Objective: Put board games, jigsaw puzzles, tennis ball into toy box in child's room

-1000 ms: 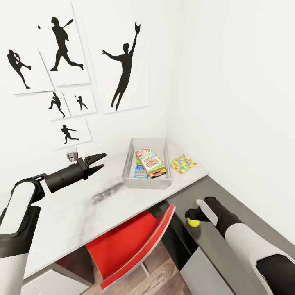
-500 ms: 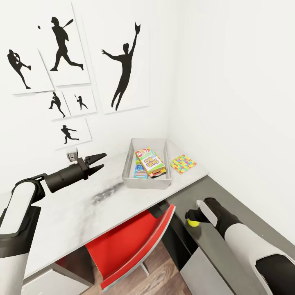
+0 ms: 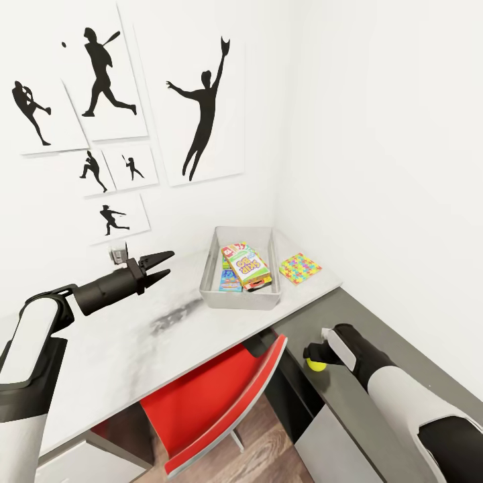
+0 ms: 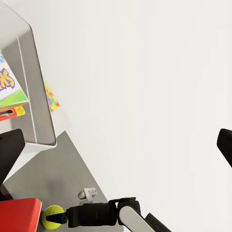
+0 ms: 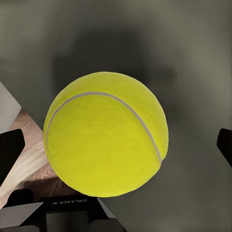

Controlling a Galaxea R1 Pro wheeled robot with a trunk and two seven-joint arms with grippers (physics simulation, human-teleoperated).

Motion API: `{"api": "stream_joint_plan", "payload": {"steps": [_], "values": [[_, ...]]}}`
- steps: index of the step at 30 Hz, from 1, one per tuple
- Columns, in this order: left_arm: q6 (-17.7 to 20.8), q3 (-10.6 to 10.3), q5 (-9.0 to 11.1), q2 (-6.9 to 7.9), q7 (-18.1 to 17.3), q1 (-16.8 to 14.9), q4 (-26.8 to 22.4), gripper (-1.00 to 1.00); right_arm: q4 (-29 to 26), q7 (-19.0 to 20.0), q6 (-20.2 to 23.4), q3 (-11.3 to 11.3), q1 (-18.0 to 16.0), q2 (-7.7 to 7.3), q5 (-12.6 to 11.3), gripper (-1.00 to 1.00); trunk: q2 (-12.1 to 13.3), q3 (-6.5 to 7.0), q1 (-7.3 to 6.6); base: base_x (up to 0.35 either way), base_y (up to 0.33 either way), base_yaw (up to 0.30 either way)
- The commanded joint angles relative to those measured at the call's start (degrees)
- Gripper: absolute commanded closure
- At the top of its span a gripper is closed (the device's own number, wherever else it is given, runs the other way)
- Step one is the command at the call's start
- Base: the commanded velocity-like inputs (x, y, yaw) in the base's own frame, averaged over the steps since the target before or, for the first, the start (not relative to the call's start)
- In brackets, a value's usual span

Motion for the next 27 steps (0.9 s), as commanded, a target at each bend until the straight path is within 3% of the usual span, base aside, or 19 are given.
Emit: {"api": "stream_joint_plan", "payload": {"steps": [1,27], "values": [[0.2,0.1,-0.2,0.0,-0.2,-0.1,0.0,-1.0,-0.1,-0.4,0.2,0.4,0.0,-0.07,-0.6,-1.0,-0.1,-0.11,0.03,0.0,0.0,0.0],[0.2,0.1,-0.3,0.05,-0.2,-0.1,0.0,-1.0,-0.2,-0.2,0.2,0.3,0.0,-0.15,-0.6,-1.0,-0.1,-0.11,0.03,0.0,0.0,0.0]]}}
